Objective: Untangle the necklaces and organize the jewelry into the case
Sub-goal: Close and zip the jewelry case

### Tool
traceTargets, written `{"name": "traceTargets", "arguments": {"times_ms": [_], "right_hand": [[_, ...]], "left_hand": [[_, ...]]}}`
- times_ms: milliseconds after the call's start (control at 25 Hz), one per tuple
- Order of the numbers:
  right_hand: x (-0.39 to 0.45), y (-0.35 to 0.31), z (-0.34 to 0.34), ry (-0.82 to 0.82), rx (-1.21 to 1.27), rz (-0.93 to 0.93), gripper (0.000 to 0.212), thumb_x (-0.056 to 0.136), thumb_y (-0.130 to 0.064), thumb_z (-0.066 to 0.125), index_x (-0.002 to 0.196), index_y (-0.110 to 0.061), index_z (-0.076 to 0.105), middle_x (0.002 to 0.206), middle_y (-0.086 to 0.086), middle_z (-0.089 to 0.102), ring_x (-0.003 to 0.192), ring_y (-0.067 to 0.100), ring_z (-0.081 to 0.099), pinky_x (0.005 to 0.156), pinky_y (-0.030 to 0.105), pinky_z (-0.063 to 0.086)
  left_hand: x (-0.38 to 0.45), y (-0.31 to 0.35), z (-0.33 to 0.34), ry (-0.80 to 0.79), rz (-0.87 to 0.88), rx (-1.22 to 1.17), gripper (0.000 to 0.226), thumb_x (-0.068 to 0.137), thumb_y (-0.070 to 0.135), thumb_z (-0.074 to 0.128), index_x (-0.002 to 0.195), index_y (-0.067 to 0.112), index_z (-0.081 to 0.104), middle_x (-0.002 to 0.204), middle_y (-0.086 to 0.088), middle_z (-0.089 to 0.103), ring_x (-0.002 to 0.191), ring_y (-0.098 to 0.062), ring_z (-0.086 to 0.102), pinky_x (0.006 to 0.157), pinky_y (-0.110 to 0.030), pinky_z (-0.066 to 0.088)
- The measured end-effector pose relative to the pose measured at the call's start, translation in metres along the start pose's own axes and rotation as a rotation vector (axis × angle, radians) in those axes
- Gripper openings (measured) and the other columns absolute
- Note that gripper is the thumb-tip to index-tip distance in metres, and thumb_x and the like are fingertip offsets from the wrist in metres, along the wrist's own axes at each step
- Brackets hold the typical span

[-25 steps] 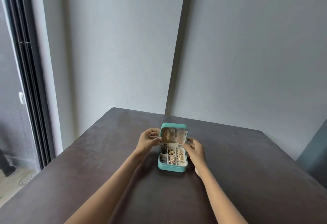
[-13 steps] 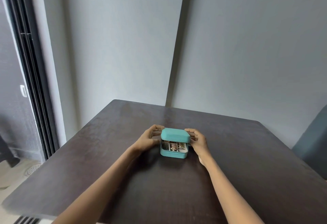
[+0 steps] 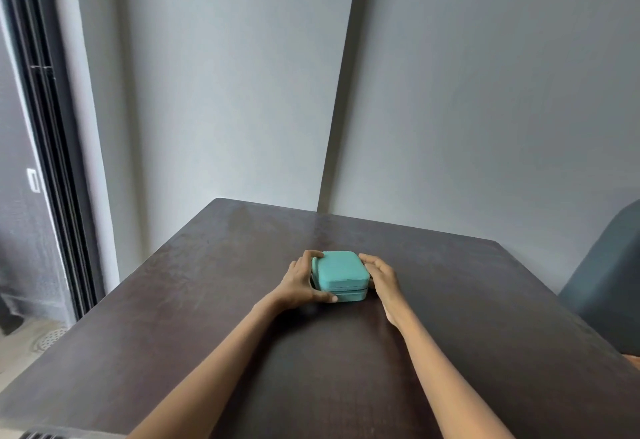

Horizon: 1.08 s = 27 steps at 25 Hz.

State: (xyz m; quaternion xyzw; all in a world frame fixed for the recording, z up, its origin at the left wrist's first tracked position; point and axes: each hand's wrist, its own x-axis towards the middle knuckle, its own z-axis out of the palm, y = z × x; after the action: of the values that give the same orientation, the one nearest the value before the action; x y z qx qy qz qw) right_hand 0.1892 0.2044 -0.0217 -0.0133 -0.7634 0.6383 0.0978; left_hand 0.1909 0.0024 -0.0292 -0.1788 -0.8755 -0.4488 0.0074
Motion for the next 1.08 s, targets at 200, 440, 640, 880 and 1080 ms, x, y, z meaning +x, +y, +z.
{"name": "traceTargets", "arguments": {"times_ms": [200,440,640,880,1080], "right_hand": [[-0.004,0.001,0.006,0.174,-0.305,-0.110,0.038,0.087,-0.032,0.063,0.122,-0.017,0.056,0.122,0.002,0.055,0.115,0.015,0.051,0.092,0.025,0.039],[-0.005,0.011,0.016,0.051,-0.585,-0.276,0.083,0.067,-0.047,0.078,0.135,-0.022,0.039,0.141,0.000,0.024,0.130,0.015,0.032,0.100,0.034,0.040],[0.000,0.009,0.010,0.053,-0.586,-0.271,0.066,0.073,-0.034,0.077,0.129,-0.020,0.045,0.134,0.006,0.029,0.125,0.021,0.038,0.094,0.025,0.039],[-0.004,0.010,0.005,-0.032,-0.560,-0.253,0.076,0.070,-0.040,0.079,0.132,-0.026,0.039,0.137,0.003,0.028,0.127,0.015,0.034,0.097,0.020,0.032],[-0.002,0.011,0.003,-0.035,-0.553,-0.253,0.075,0.069,-0.035,0.080,0.131,-0.029,0.039,0.130,-0.001,0.031,0.124,0.013,0.037,0.094,0.016,0.030]], "left_hand": [[0.019,0.009,0.019,0.168,-0.002,0.202,0.095,0.056,0.055,0.082,0.130,0.019,0.035,0.123,-0.001,0.044,0.115,-0.020,0.041,0.094,-0.031,0.038],[0.032,0.013,0.034,0.263,0.022,0.348,0.088,0.069,0.054,0.068,0.137,0.017,0.028,0.122,-0.004,0.040,0.115,-0.023,0.043,0.096,-0.030,0.035],[0.036,0.010,0.034,0.230,-0.011,0.339,0.101,0.067,0.061,0.067,0.145,0.018,0.020,0.126,-0.004,0.039,0.119,-0.023,0.041,0.099,-0.032,0.035],[0.036,0.010,0.029,0.150,-0.018,0.367,0.109,0.067,0.056,0.073,0.149,0.016,0.012,0.132,-0.008,0.036,0.125,-0.025,0.037,0.105,-0.035,0.032],[0.043,-0.005,-0.006,-0.020,-0.088,-0.127,0.073,0.081,0.007,0.062,0.146,0.010,0.030,0.132,-0.012,0.051,0.106,-0.025,0.058,0.083,-0.014,0.049]]}}
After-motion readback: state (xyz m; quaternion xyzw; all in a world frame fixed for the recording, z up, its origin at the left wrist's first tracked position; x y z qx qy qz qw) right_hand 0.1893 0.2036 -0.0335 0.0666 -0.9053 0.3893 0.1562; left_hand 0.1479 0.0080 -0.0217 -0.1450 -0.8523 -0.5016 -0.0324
